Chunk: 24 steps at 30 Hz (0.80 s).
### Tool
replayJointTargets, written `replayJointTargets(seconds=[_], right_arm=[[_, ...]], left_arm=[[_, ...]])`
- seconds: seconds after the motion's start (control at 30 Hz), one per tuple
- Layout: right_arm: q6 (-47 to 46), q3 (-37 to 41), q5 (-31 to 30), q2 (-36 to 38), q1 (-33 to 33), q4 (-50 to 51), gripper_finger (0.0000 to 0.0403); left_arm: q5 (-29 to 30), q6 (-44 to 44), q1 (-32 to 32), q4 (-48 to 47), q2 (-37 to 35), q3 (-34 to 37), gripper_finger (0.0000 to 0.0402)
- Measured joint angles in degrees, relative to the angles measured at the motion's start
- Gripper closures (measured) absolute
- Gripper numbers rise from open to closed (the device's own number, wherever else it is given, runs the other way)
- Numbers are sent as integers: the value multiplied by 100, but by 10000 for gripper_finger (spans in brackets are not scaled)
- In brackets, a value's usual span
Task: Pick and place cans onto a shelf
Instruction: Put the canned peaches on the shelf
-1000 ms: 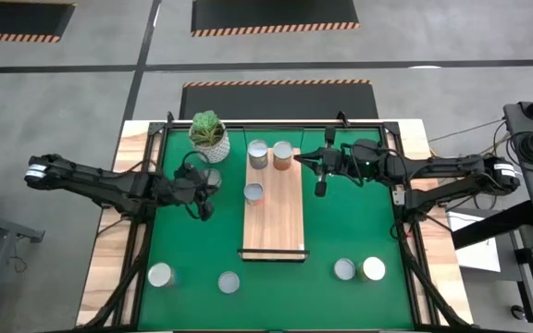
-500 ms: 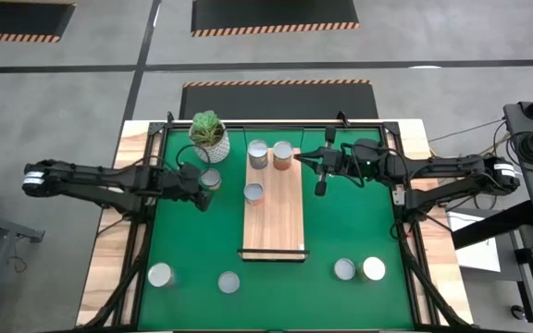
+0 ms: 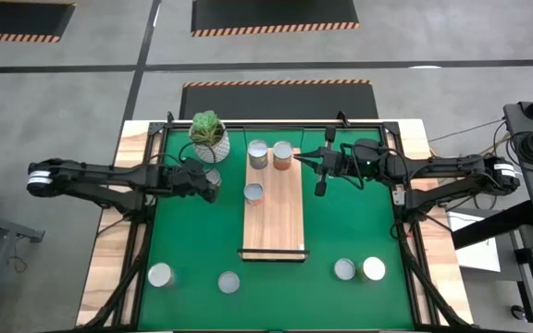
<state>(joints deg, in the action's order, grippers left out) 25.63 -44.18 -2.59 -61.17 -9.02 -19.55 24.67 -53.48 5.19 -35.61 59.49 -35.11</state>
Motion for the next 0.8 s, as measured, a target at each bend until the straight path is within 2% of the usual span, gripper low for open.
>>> replayJointTargets(seconds=[0.13,0.27,0.37,0.5,0.8], right_arm=[[157,0,-1,0,0,-42,394],[276,-2,-2,0,0,-155,394],[292,-4,-2,0,0,-227,394],[345,-7,-4,2,0,-223,394],[250,-7,-30,2,0,-174,394]], left_arm=[[485,-7,9,234,155,0,206],[520,-8,7,439,248,0,129],[554,-10,7,448,363,0,89],[733,-94,7,457,559,0,68],[741,-108,7,465,986,0,65]])
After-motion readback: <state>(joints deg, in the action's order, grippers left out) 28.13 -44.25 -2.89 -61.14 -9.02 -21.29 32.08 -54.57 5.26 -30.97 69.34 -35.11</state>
